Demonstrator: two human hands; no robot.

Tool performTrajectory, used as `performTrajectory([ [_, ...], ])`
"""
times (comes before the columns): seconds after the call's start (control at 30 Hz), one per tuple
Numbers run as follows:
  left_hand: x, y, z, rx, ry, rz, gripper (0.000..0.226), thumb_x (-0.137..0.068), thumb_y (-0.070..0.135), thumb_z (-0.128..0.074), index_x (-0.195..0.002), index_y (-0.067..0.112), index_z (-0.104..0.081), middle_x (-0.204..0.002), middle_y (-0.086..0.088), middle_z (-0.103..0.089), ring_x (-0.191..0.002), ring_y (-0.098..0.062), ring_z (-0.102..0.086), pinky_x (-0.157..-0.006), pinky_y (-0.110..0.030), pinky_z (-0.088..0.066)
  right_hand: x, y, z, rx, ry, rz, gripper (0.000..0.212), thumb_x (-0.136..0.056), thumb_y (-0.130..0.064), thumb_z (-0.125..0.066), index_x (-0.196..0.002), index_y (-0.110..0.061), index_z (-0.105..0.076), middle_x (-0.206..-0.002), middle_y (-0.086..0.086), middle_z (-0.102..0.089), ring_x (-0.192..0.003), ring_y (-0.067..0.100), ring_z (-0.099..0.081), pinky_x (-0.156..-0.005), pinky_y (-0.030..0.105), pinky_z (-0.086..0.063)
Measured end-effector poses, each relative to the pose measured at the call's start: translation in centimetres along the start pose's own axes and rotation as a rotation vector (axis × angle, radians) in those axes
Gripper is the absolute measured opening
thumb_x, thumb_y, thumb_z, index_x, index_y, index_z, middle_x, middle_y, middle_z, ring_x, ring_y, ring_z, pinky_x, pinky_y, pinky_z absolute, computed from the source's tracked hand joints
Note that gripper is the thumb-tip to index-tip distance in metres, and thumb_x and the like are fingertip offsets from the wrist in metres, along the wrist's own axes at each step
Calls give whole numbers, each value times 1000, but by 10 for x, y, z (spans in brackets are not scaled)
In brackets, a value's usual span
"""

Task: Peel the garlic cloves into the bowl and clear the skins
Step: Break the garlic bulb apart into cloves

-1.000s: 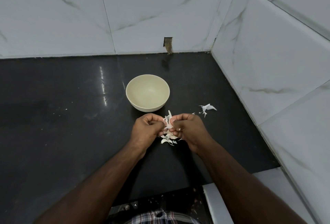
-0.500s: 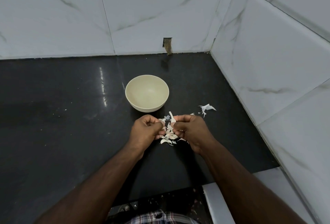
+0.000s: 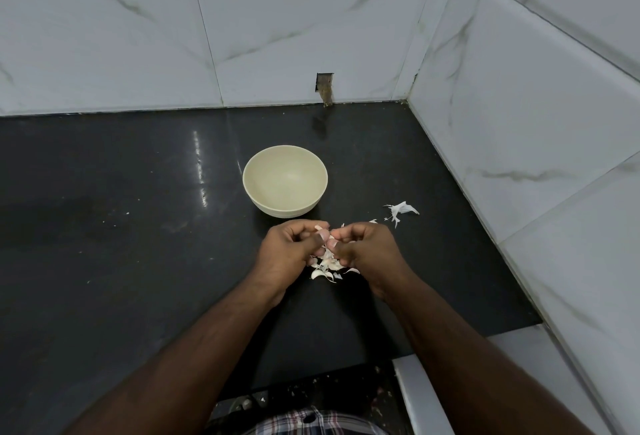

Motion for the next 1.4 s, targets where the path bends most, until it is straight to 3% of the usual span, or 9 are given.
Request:
performTrajectory([
  [0.27, 4, 3, 1, 232, 11, 91, 10, -91, 0, -68, -99, -5, -72, -84, -18, -75, -69, -15, -72, -60, -19, -57, 1, 2, -8, -75, 17, -1, 7, -88, 6, -66, -92, 5, -71, -64, 9, -61, -53, 12, -50, -55, 23, -48],
  [0.4, 5, 1, 1, 280, 37, 92, 6, -93, -1, -65, -92, -1, -72, -81, -15, -75, -72, -17, -73, -65, -21, -58, 0, 4, -11, -124, 1, -41, 11, -93, 4, -60, -87, -1, -67, -65, 6, -62, -61, 15, -54, -58, 23, -49],
  [0.77, 5, -1, 2, 270, 50, 90, 7, -95, 1, -63, -91, 0, -69, -78, -13, -72, -71, -16, -72, -64, -21, -58, 0, 4, -11, -202, -37, -53, 12, -95, 6, -57, -102, -1, -63, -87, 13, -61, -69, 16, -62, -63, 25, -55],
  [0.87, 4, 1, 2, 251, 51, 81, 8, -94, 0, -64, -88, 2, -69, -76, -12, -72, -68, -15, -70, -62, -20, -57, 0, 3, -9, -170, -45, -40, 15, -93, 8, -56, -101, -2, -65, -84, 10, -62, -68, 15, -63, -63, 25, -55],
  [1.03, 4, 4, 2, 204, 27, 87, 6, -92, 2, -68, -87, 3, -72, -76, -9, -74, -66, -12, -70, -59, -20, -54, -1, -3, -7, 86, -60, 27, 14, -87, -4, -73, -100, 1, -69, -75, 7, -65, -54, 5, -56, -53, 21, -45],
  [1.1, 3, 4, 1, 209, 23, 96, 6, -91, 1, -68, -88, 4, -72, -76, -9, -74, -68, -13, -70, -60, -21, -55, -3, -5, -5, 98, -28, 21, 3, -87, 4, -68, -90, 3, -67, -70, 10, -61, -48, 5, -51, -50, 20, -43],
  [1.2, 0, 5, 1, 221, 42, 91, 7, -92, 1, -67, -89, 5, -72, -73, -7, -73, -67, -13, -69, -60, -20, -56, -5, -9, -4, 67, 2, -3, 19, -83, 17, -54, -80, 0, -60, -69, 13, -57, -46, 8, -50, -48, 21, -45],
  [1.33, 1, 1, 1, 224, 48, 102, 7, -92, 4, -68, -95, 3, -74, -79, -7, -75, -68, -10, -69, -61, -19, -55, -4, -5, -5, 54, -59, 27, 2, -88, 5, -67, -89, 3, -67, -67, 7, -61, -52, 9, -52, -52, 21, -47],
  [1.4, 1, 0, 1, 234, 28, 112, 10, -93, 7, -68, -98, 4, -76, -84, -8, -76, -71, -9, -70, -63, -19, -55, -4, -5, -5, 97, -55, 51, 11, -86, -1, -74, -94, 5, -70, -68, 5, -64, -52, 10, -52, -53, 22, -48],
])
Point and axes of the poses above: each hand's wrist, its own x-axis away from the middle knuckle, its own z-axis out of the back of the hand, y = z × x, the point moved 4 cm from there along -x, towards the middle knuckle
